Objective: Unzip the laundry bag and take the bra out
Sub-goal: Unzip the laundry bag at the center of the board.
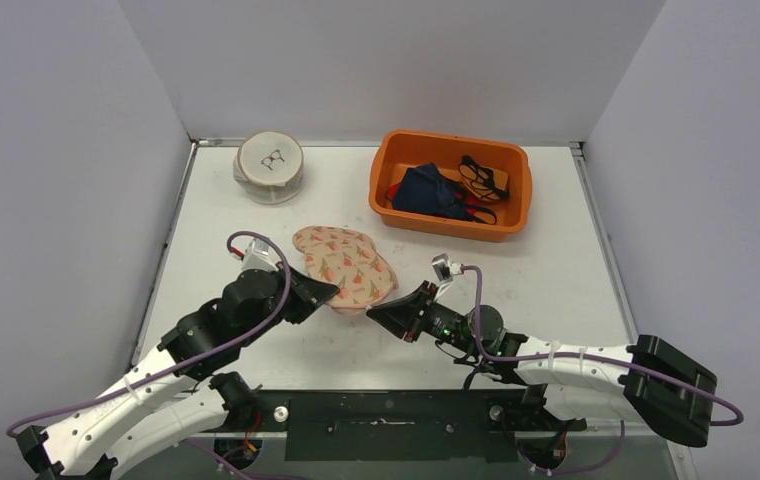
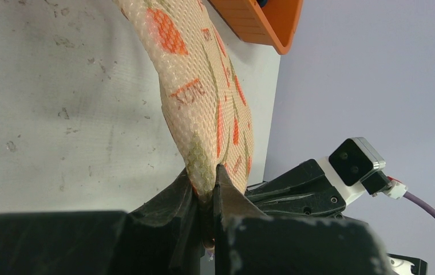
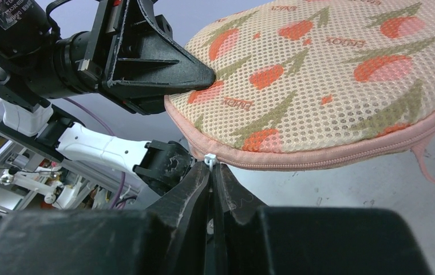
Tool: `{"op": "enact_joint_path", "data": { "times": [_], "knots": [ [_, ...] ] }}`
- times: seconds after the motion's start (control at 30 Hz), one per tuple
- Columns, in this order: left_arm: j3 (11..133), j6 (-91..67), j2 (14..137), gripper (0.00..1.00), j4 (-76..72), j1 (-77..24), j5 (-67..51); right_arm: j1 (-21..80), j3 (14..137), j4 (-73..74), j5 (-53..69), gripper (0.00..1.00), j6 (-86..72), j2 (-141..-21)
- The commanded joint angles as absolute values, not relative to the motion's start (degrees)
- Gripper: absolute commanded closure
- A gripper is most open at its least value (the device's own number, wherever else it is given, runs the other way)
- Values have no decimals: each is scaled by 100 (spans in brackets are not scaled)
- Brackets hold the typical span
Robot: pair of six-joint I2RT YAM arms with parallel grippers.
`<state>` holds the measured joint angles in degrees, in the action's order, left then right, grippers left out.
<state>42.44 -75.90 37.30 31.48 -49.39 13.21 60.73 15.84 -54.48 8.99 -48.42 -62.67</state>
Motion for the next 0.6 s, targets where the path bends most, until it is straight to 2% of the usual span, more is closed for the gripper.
{"op": "enact_joint_path", "data": {
  "times": [0.0,0.23,0.43,0.57],
  "knots": [
    [4281,-7602,3648,100,2736,-4913,1303,6029,1538,-5422,769,95,-4635,-6063],
    [4210,-7593,3655,100,2684,-4913,1259,6029,1546,-4921,614,95,-4428,-5865],
    [4034,-7505,3744,100,2361,-4903,1061,6090,1661,-3097,-342,95,-3981,-5213],
    [3947,-7442,3921,100,2053,-4895,812,6106,1573,-2402,-688,95,-3793,-4757]
  ]
}}
